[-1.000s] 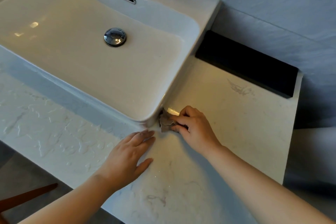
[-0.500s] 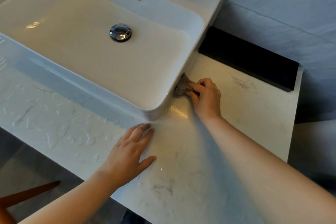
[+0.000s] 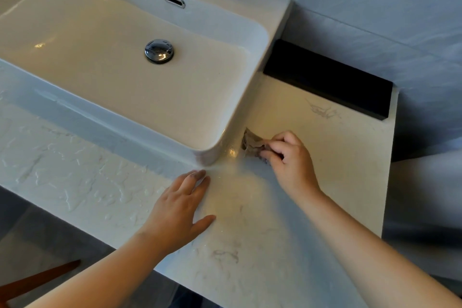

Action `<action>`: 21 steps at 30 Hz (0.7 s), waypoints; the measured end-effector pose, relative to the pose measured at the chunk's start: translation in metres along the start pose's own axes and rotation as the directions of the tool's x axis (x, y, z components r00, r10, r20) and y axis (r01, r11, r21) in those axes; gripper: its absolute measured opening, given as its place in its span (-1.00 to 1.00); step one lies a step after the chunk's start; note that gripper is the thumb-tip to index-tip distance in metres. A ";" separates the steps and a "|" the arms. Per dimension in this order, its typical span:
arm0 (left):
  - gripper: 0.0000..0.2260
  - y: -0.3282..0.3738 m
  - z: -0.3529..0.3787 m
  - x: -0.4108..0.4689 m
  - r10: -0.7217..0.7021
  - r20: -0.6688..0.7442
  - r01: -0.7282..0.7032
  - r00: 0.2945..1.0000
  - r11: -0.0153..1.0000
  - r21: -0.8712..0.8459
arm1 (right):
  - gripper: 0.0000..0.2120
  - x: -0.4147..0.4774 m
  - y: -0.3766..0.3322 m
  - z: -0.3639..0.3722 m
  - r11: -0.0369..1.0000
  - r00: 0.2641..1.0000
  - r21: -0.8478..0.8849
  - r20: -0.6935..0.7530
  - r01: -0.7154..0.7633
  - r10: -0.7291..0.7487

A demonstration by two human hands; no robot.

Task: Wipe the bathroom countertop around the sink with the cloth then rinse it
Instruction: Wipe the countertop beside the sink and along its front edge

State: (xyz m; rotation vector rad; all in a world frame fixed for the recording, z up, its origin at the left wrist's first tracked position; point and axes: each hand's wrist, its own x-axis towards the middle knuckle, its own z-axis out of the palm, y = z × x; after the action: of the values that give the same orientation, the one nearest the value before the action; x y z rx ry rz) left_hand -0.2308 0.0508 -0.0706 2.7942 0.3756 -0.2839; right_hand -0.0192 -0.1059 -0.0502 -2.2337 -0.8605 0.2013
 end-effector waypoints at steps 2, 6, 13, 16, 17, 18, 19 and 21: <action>-0.29 0.001 0.000 0.000 -0.006 0.007 0.006 1.000 1.000 0.014 | -0.91 0.024 0.013 -0.014 0.998 0.993 -0.069 -0.117 -0.011 0.003; -0.27 0.004 0.000 0.000 -0.024 0.007 0.024 1.000 1.000 0.009 | -0.79 0.047 0.051 -0.017 0.977 0.982 -0.151 -0.134 -0.153 0.133; -0.28 0.006 -0.002 0.000 -0.033 0.031 0.032 0.999 0.999 0.031 | -0.82 -0.012 0.039 0.013 0.986 0.989 -0.123 -0.114 -0.112 0.098; -0.29 0.006 -0.004 0.001 -0.033 0.040 0.032 0.999 0.999 0.021 | -0.79 -0.048 0.029 0.018 0.992 0.996 -0.106 -0.065 -0.071 0.064; -0.29 0.007 -0.005 0.001 -0.034 0.046 0.034 0.998 0.999 0.013 | -0.81 -0.056 0.025 0.017 0.994 0.997 -0.089 -0.031 -0.069 0.066; -0.28 0.007 -0.005 0.001 -0.035 0.049 0.035 0.998 0.999 0.007 | -0.84 -0.062 0.022 0.016 0.995 0.997 -0.061 0.010 -0.074 0.075; -0.27 0.007 -0.006 0.001 -0.036 0.046 0.036 0.998 0.999 0.002 | -0.88 -0.065 0.019 0.012 0.996 0.995 -0.029 0.042 -0.086 0.087; -0.23 0.010 -0.008 0.002 -0.037 0.038 0.037 0.999 0.999 -0.007 | -0.99 -0.065 0.016 -0.001 0.993 0.992 0.001 0.041 -0.116 0.116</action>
State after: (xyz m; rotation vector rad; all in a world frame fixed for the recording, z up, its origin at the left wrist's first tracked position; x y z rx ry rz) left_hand -0.2246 0.0445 -0.0614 2.7721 0.4194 -0.3424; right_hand -0.0602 -0.1553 -0.0672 -2.2856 -0.7516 0.3040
